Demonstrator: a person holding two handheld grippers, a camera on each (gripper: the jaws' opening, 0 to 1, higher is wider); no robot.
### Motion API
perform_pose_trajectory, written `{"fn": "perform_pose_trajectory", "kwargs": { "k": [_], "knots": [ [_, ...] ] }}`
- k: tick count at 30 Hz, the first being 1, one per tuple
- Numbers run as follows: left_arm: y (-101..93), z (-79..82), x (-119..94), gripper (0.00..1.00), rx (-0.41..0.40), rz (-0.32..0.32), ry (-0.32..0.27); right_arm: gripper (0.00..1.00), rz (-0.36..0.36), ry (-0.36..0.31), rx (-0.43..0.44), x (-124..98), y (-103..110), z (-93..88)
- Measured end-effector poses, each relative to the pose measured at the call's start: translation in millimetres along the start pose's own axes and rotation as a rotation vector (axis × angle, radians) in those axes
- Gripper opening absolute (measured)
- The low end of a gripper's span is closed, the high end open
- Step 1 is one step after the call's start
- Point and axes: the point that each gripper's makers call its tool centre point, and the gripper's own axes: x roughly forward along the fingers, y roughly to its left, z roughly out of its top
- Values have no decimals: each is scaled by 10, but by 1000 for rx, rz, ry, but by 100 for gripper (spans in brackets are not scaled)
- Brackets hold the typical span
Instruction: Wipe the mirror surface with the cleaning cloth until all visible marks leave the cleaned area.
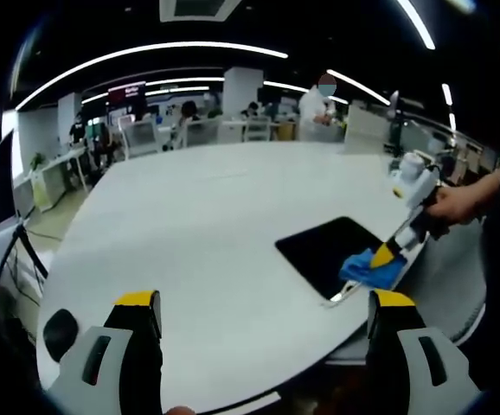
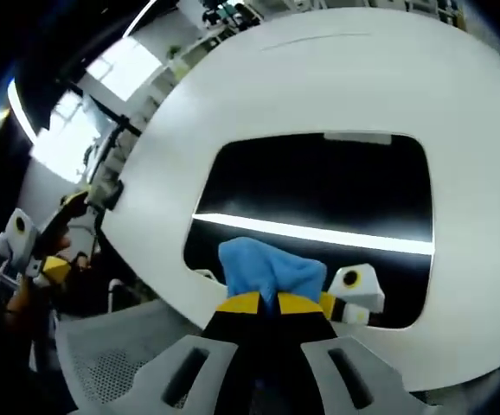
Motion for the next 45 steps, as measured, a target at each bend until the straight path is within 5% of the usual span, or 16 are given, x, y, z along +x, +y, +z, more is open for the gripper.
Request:
{"fn": "perform_pose_trajectory", "kwargs": {
  "k": [10, 45],
  "knots": [
    [-34, -32, 32, 100, 1, -10, 7, 0, -20, -17, -14, 29, -30, 120],
    [-26, -175, 17, 100, -5, -6, 40, 0, -103, -31, -120, 271, -304, 1022]
  ]
}}
